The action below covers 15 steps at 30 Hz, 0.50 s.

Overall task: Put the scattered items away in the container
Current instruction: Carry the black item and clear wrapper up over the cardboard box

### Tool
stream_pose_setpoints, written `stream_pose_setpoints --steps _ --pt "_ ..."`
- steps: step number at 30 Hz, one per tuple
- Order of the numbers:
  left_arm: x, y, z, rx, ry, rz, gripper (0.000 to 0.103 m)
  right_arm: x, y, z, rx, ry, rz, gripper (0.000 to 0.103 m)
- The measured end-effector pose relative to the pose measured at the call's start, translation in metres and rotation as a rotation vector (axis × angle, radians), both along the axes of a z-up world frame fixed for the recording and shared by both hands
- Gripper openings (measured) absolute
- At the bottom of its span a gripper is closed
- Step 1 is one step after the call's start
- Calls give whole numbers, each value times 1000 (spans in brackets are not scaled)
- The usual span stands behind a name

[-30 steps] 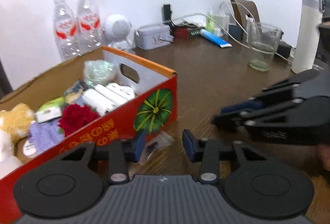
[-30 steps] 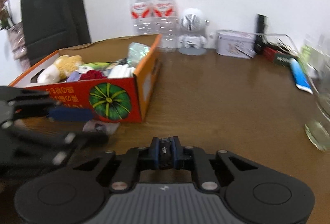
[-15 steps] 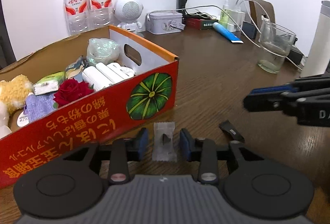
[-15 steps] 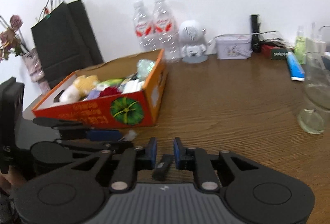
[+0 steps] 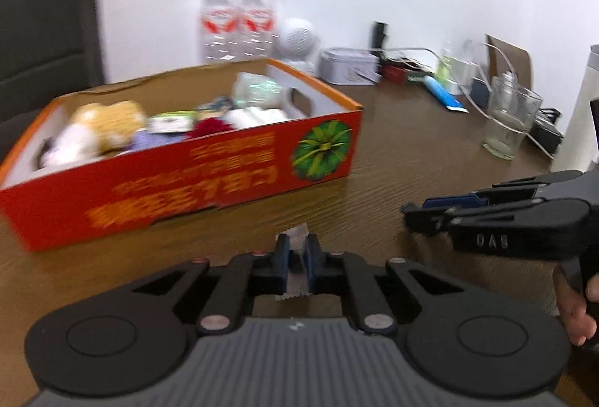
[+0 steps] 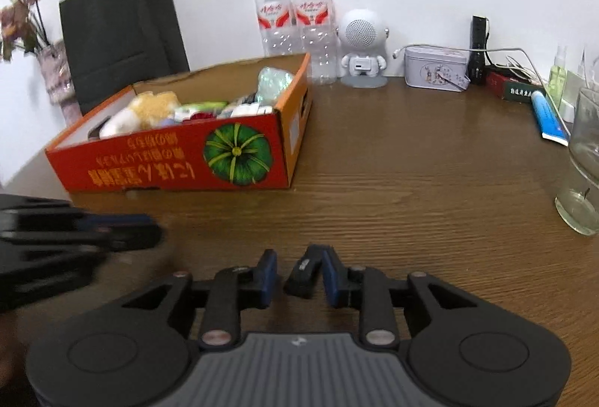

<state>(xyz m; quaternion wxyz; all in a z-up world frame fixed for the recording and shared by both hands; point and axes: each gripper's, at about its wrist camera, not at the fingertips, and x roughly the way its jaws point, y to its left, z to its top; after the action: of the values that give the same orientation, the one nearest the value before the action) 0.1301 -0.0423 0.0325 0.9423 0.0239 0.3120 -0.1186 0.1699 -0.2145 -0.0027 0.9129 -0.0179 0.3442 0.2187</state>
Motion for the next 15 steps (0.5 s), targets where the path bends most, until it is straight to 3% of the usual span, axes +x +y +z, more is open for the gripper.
stream_pose_setpoints --steps 1,4,9,11,15 --pt "-8 4 1 -3 -1 25 9 -2 2 -1 -7 -7 7 12" --pt "-35 16 8 -47 -3 88 8 -6 8 -2 -43 -31 10 11" --pt "-96 23 29 -119 -91 147 8 -19 18 6 -31 -50 57 10" --pt "-116 24 28 -141 -95 149 8 -39 25 14 -29 -86 65 10" --pt "-146 29 24 -130 -59 194 8 -91 27 29 75 -84 84 10"
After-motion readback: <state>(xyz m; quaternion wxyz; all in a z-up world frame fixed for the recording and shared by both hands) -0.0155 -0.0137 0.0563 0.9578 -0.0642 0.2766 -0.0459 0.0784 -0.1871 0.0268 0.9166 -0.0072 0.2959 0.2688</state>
